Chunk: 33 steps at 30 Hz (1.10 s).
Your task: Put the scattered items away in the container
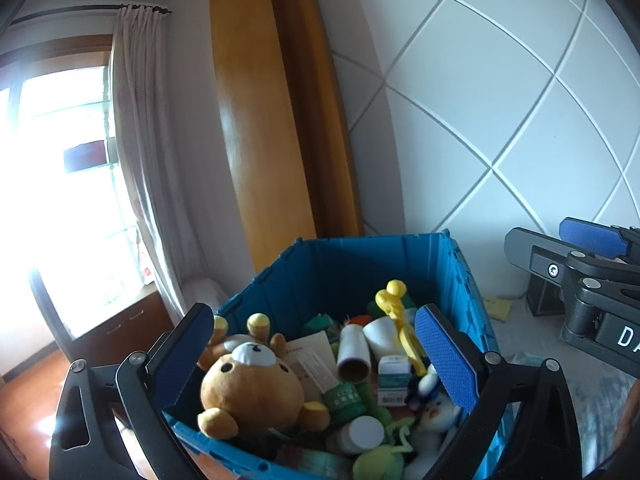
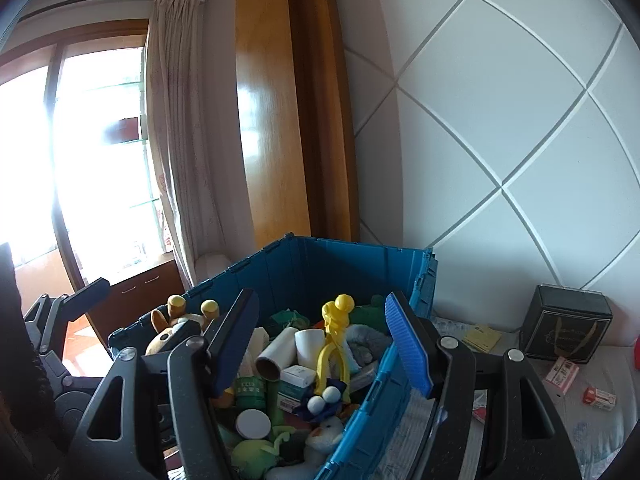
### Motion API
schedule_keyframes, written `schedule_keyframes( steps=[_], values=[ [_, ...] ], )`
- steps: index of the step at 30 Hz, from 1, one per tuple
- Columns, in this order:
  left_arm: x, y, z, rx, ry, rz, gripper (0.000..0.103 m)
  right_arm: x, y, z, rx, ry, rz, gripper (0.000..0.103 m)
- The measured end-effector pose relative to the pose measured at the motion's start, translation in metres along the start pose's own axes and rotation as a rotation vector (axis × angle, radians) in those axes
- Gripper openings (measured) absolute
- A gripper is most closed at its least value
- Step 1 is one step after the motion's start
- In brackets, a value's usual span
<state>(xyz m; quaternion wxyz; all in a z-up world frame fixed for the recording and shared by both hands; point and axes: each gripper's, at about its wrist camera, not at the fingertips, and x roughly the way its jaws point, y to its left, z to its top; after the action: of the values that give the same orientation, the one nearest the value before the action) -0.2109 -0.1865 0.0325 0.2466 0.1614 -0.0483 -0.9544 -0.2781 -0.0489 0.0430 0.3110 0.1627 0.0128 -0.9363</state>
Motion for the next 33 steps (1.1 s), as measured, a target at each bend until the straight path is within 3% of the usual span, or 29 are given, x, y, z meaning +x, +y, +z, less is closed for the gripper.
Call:
schedule_keyframes(
  steps=[11, 16, 27, 33],
  values=[
    [-0.028, -0.034, -0.018, -0.028, 0.019, -0.041, 0.102, -0.038, -0.026, -0.039, -0.002, 0.012, -0.031, 0.069],
    [-0.043, -0.066, -0.024, -0.005, 0.015, -0.101, 0.102, -0.068, -0.051, -0.059, 0.021, 0.008, -0.067, 0.069],
    [-0.073, -0.141, -0.031, 0.033, 0.004, -0.228, 0.102, -0.142, -0.124, -0.082, 0.054, -0.017, -0.229, 0.069],
    [-0.078, -0.185, -0.038, 0.059, 0.026, -0.264, 0.102, -0.172, -0.178, -0.106, 0.109, 0.021, -0.313, 0.07]
  ],
)
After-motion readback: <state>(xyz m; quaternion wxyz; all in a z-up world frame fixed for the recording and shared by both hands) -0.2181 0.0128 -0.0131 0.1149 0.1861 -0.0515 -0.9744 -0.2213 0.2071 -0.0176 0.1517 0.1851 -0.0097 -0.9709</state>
